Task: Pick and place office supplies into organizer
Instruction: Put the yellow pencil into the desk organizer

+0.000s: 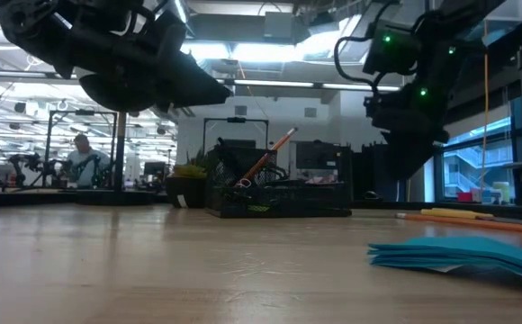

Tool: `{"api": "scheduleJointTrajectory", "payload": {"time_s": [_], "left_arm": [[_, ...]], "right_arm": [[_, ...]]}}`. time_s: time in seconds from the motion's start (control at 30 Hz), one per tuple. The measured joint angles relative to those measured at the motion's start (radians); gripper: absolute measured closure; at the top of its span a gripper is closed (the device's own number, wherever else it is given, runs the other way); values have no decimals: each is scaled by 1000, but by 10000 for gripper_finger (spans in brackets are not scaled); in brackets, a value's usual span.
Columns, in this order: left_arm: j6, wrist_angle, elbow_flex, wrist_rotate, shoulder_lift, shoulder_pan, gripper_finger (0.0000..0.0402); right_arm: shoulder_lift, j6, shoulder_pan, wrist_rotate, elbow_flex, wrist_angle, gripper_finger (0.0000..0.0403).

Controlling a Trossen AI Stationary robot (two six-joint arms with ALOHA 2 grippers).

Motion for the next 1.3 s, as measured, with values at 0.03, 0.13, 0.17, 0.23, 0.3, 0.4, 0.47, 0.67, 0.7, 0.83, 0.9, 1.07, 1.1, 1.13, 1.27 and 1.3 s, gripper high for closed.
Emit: {"api": "scheduleJointTrajectory", "payload": {"time_s": [0.03,0.13,0.17,0.23,0.3,0.4,0.47,0.67,0.7,0.83,0.9,1.07,1.1,1.13,1.27,1.3], "left_arm": [[-1,-2,0,0,0,0,285],[-1,-15,0,0,0,0,286],[-2,-15,0,0,0,0,285],[-12,-16,0,0,0,0,284],[-15,-16,0,0,0,0,284],[-16,-16,0,0,0,0,286],[-16,-16,0,0,0,0,287],[-16,-16,0,0,0,1,286],[-16,-16,0,0,0,1,286],[-16,-16,0,0,0,1,289],[-16,-16,0,0,0,1,290],[-16,-28,1,-1,0,1,288],[-16,-31,1,0,0,1,288],[-16,-36,1,0,0,1,289],[-17,-39,1,0,0,1,292],[-17,-39,1,0,0,1,292]], "right_arm": [[7,1,0,-5,0,11,179],[42,0,0,-16,0,35,179],[58,0,-1,-16,0,33,179],[91,-2,-5,-20,0,33,179],[117,-2,-12,-44,0,31,179],[143,-2,-26,-68,0,31,180],[153,-2,-36,-68,0,32,180],[156,-3,-58,-101,0,43,182],[156,-3,-58,-107,0,50,184],[169,-3,-59,-157,0,72,198],[185,-4,-58,-173,7,71,207],[228,-31,-58,-172,38,68,228],[236,-32,-58,-172,44,68,231],[244,-33,-58,-172,51,68,234],[279,-50,-70,-177,74,55,241],[285,-51,-74,-179,78,48,242]]}}
